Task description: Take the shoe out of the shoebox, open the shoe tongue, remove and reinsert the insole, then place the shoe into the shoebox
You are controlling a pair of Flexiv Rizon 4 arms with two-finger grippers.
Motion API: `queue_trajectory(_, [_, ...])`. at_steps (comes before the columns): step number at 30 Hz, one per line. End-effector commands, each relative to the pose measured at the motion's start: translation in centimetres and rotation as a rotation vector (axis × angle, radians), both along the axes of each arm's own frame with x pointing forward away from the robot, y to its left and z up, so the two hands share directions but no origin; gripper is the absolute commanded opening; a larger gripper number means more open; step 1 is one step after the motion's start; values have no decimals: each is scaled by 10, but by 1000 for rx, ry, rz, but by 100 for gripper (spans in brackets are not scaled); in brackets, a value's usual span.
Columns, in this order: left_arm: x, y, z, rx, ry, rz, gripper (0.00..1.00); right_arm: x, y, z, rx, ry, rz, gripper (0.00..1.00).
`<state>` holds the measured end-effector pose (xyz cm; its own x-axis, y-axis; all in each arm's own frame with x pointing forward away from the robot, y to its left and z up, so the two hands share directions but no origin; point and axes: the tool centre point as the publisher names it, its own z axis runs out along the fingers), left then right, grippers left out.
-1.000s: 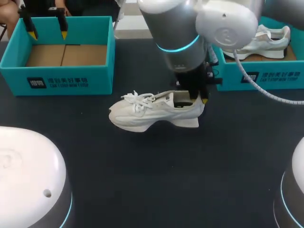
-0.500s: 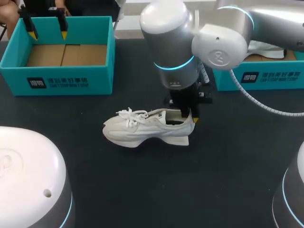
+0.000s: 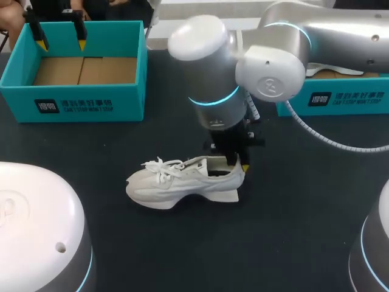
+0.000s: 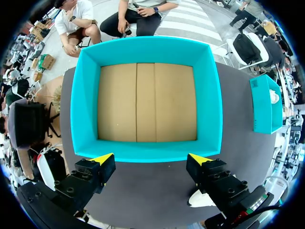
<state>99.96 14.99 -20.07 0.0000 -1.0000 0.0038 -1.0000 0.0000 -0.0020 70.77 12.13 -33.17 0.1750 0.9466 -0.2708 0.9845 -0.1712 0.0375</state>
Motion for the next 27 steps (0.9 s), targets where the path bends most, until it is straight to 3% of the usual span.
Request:
queue_trajectory(1, [0,0,0,1,1,0,100,-11,4,-8,-14,-20,-64,0])
queue_trajectory(10, [0,0,0,1,1,0,100,-12,2,-27,-63,-2,-98,2])
queue_trajectory(11, [0,0,0,1,1,0,100,-12,1,-26,-64,0,-104,32])
queue_trajectory(12, [0,0,0,1,1,0,100,-13,0,-25,-64,1,-107,49])
queue_trajectory(13, [0,0,0,1,1,0,100,-13,-1,-22,-62,-3,-109,100])
queue_trajectory(21, [0,0,0,1,1,0,100,-16,0,10,52,-25,-85,100])
queue_trajectory(24, [0,0,0,1,1,0,100,-17,6,29,139,-2,-6,100])
queue_trajectory(27, [0,0,0,1,1,0,100,-18,15,45,144,23,152,100])
